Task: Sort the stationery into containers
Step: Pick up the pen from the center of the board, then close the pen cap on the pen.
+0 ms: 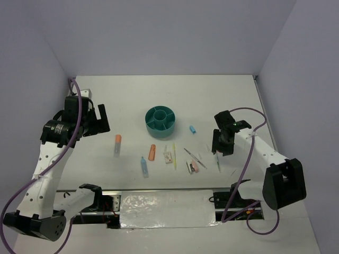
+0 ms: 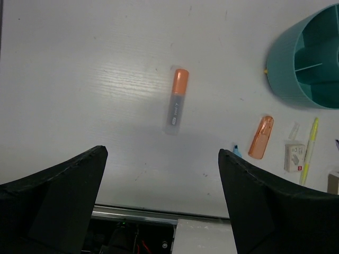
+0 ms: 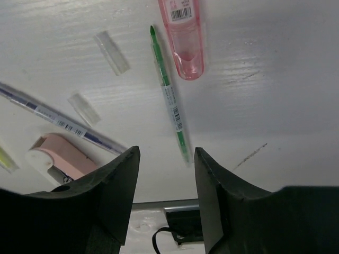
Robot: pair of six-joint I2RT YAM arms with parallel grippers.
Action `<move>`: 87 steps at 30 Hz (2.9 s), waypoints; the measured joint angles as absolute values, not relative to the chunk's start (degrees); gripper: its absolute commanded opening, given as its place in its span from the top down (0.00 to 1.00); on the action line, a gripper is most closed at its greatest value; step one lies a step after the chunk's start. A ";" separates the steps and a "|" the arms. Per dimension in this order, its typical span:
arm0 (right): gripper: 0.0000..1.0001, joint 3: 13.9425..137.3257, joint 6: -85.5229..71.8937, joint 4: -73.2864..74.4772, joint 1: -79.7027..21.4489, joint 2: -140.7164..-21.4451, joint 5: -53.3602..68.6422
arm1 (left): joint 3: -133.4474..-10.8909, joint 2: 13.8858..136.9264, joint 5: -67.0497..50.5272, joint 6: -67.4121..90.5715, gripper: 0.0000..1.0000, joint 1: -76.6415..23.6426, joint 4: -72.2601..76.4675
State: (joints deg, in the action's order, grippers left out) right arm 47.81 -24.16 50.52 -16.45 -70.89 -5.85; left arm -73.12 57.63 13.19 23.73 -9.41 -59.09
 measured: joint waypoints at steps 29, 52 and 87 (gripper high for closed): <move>0.94 44.80 -26.98 42.72 -16.45 -85.76 -4.40 | -74.76 60.99 7.16 21.12 0.01 -14.17 -57.34; 1.00 61.52 -29.76 59.64 -16.45 -55.46 -9.34 | -93.47 91.31 17.56 44.62 0.10 -48.75 -53.80; 1.00 54.72 -24.69 67.26 -16.14 -39.62 -2.13 | -126.23 141.14 23.99 68.69 0.52 -63.59 -54.19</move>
